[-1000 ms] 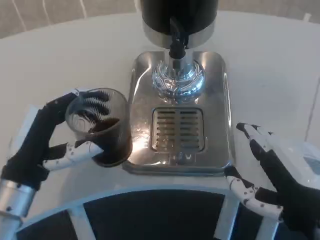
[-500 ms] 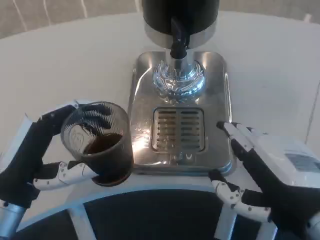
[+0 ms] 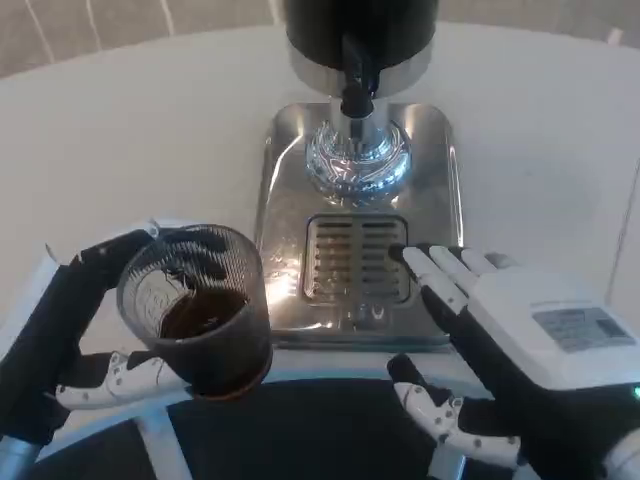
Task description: Grasp the cup under the faucet to collect the drink, then remove the cup.
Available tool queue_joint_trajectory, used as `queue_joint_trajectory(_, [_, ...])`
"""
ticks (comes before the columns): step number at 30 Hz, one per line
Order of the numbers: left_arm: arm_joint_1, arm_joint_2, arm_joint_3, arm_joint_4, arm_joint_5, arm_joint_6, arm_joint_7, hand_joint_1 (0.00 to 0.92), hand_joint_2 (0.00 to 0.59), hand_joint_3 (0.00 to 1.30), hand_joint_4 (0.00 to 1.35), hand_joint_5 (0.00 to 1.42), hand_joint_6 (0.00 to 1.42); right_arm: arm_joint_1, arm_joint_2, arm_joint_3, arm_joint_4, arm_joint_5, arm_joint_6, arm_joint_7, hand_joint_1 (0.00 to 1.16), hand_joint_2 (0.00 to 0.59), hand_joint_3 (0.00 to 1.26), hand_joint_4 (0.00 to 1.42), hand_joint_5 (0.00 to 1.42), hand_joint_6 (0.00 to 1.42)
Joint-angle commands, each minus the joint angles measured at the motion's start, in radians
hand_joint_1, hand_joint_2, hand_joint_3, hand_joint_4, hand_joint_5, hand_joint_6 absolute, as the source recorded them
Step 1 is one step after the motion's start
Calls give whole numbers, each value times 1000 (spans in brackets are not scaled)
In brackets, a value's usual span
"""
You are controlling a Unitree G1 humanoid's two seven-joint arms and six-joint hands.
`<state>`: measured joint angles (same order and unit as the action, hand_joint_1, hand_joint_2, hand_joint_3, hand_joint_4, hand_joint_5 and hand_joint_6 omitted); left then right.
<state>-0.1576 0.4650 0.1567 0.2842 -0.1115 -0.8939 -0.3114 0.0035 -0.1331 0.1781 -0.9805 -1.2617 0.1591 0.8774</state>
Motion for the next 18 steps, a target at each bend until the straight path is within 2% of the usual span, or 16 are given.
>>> queue_joint_trajectory(1, [21,7,22,-42,-37,-13,-15,589,51,928,1120,1301,581,46,6,8,-39,-18,-38,17,319,541,0,0,0,0])
queue_joint_trajectory(6, [49,6,29,-70,-43,-17,-33,589,50,928,1120,1301,581,91,21,17,-65,-39,-80,20,322,546,0,0,0,0])
queue_joint_trajectory(13, [85,5,35,-104,-45,-27,-51,589,49,928,1111,1300,581,158,74,27,-67,-54,-161,3,329,552,0,0,0,0])
queue_joint_trajectory(18, [94,4,38,-114,-46,-22,-56,590,45,928,1121,1300,581,175,106,17,-67,-56,-192,6,332,553,0,0,0,0])
